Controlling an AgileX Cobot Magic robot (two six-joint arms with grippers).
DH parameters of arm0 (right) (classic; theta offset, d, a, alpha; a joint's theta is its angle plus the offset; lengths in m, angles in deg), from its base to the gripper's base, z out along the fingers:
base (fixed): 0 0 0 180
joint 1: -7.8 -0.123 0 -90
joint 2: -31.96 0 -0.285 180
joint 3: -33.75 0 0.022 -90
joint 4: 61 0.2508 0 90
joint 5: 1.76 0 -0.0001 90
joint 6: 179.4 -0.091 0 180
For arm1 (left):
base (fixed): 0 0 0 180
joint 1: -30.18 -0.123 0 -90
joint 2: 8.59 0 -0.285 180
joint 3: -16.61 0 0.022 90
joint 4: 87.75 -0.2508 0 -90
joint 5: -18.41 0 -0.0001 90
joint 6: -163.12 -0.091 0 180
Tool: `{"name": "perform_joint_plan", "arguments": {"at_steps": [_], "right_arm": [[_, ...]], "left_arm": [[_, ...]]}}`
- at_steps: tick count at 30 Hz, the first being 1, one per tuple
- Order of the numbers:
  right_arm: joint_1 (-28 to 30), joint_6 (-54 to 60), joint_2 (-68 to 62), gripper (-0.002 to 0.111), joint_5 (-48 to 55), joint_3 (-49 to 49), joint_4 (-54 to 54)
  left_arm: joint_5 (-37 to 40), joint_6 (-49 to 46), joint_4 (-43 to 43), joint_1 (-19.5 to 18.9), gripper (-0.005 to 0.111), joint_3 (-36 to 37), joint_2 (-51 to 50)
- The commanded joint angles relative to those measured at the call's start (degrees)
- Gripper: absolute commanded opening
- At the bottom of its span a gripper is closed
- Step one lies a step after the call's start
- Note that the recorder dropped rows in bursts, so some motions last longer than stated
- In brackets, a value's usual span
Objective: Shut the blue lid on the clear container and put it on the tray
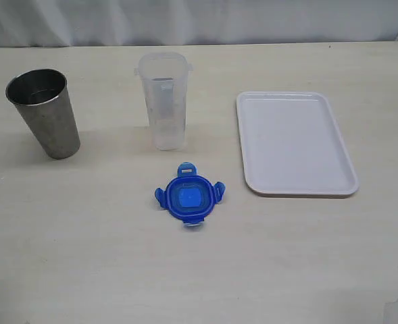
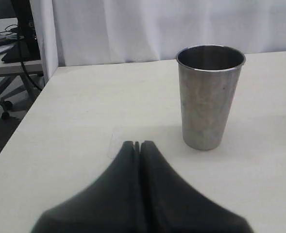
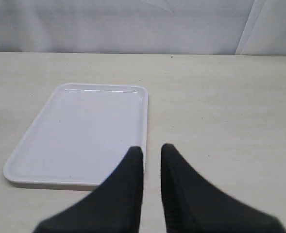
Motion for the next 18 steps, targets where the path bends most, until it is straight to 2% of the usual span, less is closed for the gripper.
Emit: {"name": "perform_joint_plan", "arguments": {"at_steps": [1, 8, 18], "right_arm": [[0.0, -0.1, 0.2, 0.014, 0.1, 0.1, 0.5], [0.0, -0.1, 0.2, 0.014, 0.1, 0.1, 0.5], [0.0, -0.1, 0.2, 0.014, 0.1, 0.1, 0.5]], "left_arm": [[-0.7, 0.1, 0.0, 0.5, 0.000, 0.1, 0.1], [-3.1, 0.0, -0.2, 0.5, 0.000, 0.1, 0.1], [-26.0, -0.1, -0.3, 0.5, 0.000, 0.1, 0.1]]}}
